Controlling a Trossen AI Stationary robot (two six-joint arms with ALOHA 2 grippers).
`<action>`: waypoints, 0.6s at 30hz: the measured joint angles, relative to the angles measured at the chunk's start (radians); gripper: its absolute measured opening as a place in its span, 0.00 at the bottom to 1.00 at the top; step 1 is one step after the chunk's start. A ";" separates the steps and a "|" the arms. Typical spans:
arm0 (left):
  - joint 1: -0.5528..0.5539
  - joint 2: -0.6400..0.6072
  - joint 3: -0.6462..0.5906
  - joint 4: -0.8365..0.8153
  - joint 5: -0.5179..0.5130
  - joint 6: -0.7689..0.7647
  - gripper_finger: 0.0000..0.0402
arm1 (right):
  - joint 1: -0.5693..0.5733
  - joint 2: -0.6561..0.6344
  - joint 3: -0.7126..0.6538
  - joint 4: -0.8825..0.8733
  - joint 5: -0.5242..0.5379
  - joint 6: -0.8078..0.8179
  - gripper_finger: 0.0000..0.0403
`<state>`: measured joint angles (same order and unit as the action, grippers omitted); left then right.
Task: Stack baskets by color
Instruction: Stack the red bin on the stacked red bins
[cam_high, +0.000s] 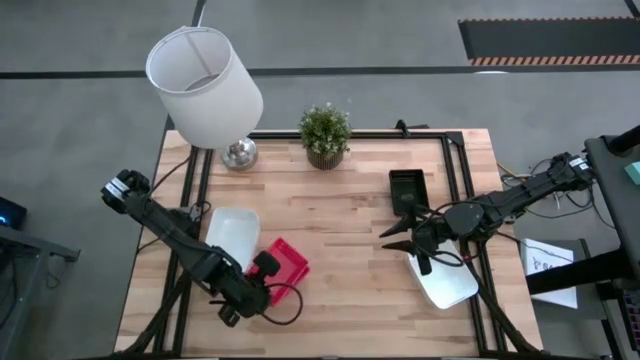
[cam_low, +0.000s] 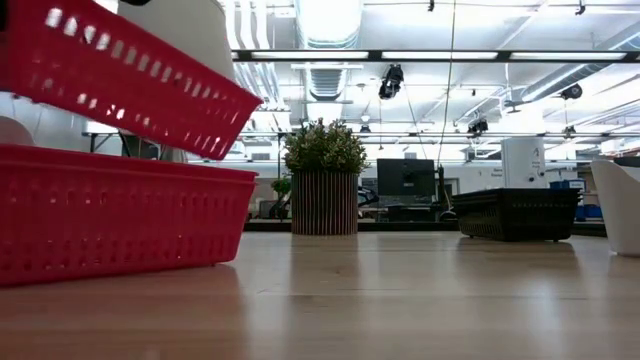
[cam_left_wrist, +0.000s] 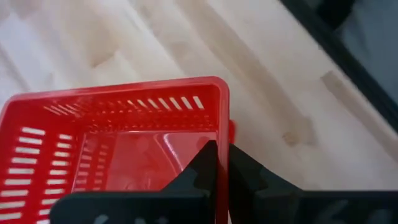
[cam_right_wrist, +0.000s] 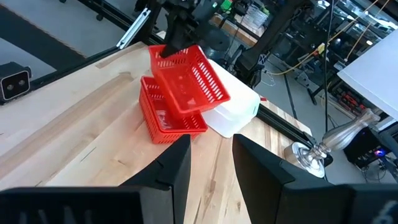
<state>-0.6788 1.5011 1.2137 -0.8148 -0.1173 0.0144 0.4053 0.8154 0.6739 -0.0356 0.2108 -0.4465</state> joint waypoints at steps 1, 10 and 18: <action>-0.002 0.002 -0.006 0.010 0.016 -0.003 0.00 | 0.000 0.000 0.000 0.000 0.000 0.000 0.28; -0.007 0.004 -0.070 0.078 0.046 0.040 0.00 | 0.000 0.000 0.000 0.004 0.000 0.013 0.28; 0.025 0.004 -0.151 0.262 0.014 0.073 0.00 | 0.000 0.000 0.000 0.002 0.000 0.028 0.28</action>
<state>-0.6535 1.5047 1.0628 -0.5527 -0.1035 0.0874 0.4053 0.8154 0.6739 -0.0338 0.2108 -0.4188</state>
